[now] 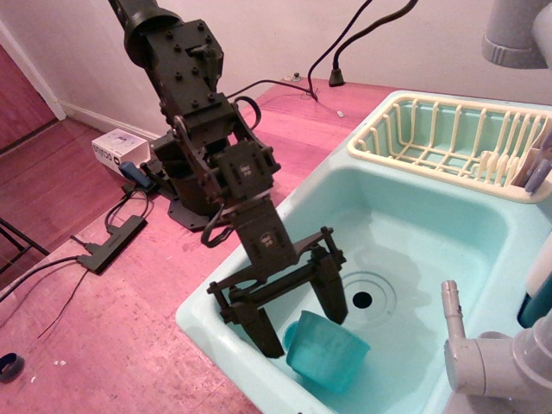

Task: Flip cup upright

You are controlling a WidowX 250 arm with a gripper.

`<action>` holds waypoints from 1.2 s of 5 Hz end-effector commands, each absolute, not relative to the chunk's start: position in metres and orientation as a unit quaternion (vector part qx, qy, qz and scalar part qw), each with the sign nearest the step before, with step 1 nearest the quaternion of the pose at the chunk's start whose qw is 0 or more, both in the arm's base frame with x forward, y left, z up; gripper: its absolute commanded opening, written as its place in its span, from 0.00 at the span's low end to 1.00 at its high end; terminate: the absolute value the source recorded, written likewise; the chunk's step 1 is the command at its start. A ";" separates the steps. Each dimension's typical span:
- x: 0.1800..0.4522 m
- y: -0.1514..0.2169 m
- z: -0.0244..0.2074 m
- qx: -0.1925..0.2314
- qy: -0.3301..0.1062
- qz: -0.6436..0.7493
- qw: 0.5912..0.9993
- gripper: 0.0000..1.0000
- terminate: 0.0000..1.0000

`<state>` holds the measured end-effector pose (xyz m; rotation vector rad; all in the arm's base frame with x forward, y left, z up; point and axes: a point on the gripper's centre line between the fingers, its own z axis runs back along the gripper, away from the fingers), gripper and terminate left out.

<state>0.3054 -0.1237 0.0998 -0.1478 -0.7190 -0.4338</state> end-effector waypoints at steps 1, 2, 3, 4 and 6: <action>0.323 -0.127 0.101 -0.091 -0.365 -0.213 0.902 1.00 0.00; 0.330 -0.133 0.100 -0.090 -0.362 -0.206 0.905 0.00 0.00; 0.332 -0.132 0.098 -0.100 -0.359 -0.222 0.901 0.00 0.00; 0.327 -0.127 0.101 -0.101 -0.344 -0.249 0.900 0.00 0.00; 0.302 -0.106 0.147 -0.034 -0.046 -0.464 0.884 0.00 0.00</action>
